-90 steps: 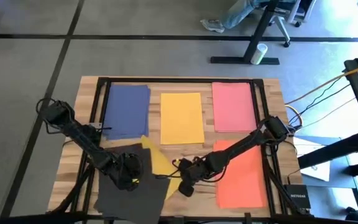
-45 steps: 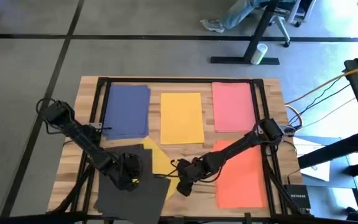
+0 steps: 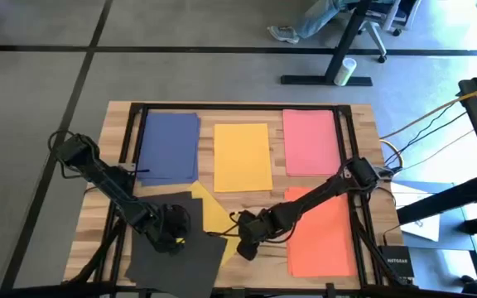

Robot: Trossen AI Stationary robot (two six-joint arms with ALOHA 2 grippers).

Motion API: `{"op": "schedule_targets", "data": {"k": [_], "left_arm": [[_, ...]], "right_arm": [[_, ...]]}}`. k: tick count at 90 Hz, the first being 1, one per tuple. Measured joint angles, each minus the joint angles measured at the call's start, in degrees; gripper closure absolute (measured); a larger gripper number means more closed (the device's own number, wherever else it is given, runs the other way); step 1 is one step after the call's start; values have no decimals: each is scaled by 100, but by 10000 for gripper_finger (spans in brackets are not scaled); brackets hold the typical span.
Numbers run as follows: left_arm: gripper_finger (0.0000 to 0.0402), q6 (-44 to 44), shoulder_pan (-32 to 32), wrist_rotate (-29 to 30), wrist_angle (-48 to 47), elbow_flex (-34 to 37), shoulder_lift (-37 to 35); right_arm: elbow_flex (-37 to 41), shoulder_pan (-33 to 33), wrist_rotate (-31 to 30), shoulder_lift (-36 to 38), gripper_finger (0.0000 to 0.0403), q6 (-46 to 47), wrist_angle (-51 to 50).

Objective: Organize paper
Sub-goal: Stack the yellow paper on top of the top yellow paper

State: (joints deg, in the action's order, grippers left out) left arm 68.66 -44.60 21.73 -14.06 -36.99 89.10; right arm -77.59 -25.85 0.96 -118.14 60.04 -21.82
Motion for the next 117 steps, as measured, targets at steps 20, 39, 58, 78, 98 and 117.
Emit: {"op": "schedule_targets", "data": {"k": [20, 39, 58, 78, 98, 117], "left_arm": [[402, -2, 0, 3, 9, 2, 0], [402, -4, -2, -10, 13, 2, 0], [402, -55, -4, 1, 33, 2, 2], [402, -55, -13, 7, 20, 2, 2], [402, -54, -122, 12, 21, 2, 0], [402, -52, -284, -61, 217, 2, 4]], "right_arm": [[-8, 4, -159, -156, 363, -288, 160], [-2, -1, -382, -11, 400, -363, -74], [-6, 5, -1064, 580, 402, -380, -736], [-8, 152, -1473, 961, 402, -621, -1059], [-5, 648, -1842, 1074, 403, -966, -1312], [1, 1186, -1869, 1218, 403, -1557, -1443]]}}
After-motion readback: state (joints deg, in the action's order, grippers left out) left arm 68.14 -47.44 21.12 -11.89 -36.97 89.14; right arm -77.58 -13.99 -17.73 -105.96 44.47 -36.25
